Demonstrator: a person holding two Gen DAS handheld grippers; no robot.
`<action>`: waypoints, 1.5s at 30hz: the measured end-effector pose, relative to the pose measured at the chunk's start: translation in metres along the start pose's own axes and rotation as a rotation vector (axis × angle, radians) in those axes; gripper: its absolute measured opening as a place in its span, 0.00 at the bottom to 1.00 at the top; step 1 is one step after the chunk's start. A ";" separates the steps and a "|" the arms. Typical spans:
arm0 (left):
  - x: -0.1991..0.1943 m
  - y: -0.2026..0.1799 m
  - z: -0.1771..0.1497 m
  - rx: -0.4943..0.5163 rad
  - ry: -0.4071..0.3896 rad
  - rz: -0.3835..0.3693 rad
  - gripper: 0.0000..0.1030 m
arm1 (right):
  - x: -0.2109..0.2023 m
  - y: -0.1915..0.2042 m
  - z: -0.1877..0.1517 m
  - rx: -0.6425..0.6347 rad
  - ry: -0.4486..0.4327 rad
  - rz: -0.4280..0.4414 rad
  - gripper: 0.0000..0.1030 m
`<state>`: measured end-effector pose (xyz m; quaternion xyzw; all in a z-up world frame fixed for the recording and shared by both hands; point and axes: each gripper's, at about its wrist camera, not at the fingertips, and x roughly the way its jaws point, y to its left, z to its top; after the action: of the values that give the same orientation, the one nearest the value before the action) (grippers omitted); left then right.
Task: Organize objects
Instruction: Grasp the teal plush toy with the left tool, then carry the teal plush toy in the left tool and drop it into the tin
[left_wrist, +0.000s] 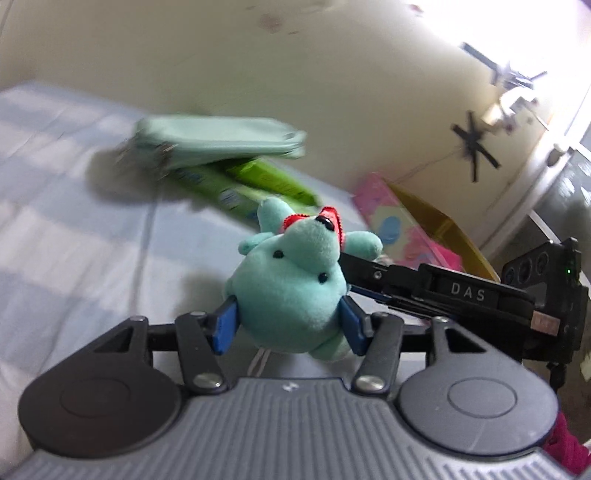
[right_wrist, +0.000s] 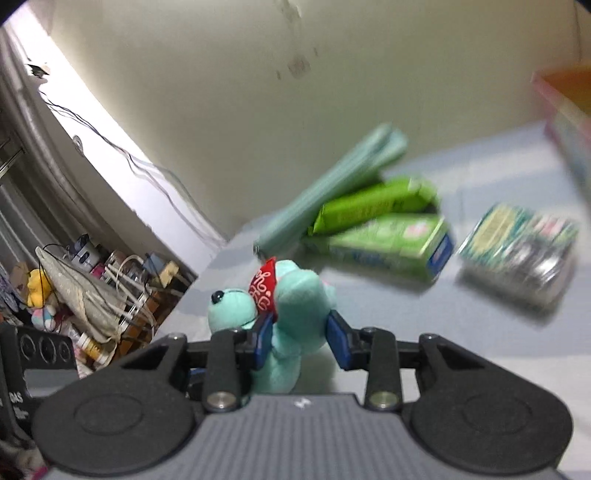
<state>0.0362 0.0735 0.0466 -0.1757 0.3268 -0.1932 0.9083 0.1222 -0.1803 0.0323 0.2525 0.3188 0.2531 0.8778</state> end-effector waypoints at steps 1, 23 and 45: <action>0.002 -0.010 0.001 0.017 0.000 -0.009 0.58 | -0.011 -0.002 0.002 -0.005 -0.026 -0.012 0.31; 0.210 -0.293 0.015 0.425 0.231 -0.301 0.59 | -0.256 -0.186 0.057 0.174 -0.454 -0.432 0.32; 0.212 -0.304 -0.006 0.520 0.173 -0.173 0.66 | -0.258 -0.181 0.046 0.012 -0.602 -0.657 0.61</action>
<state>0.1110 -0.2887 0.0659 0.0530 0.3264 -0.3613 0.8719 0.0332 -0.4845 0.0649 0.2054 0.1141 -0.1260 0.9638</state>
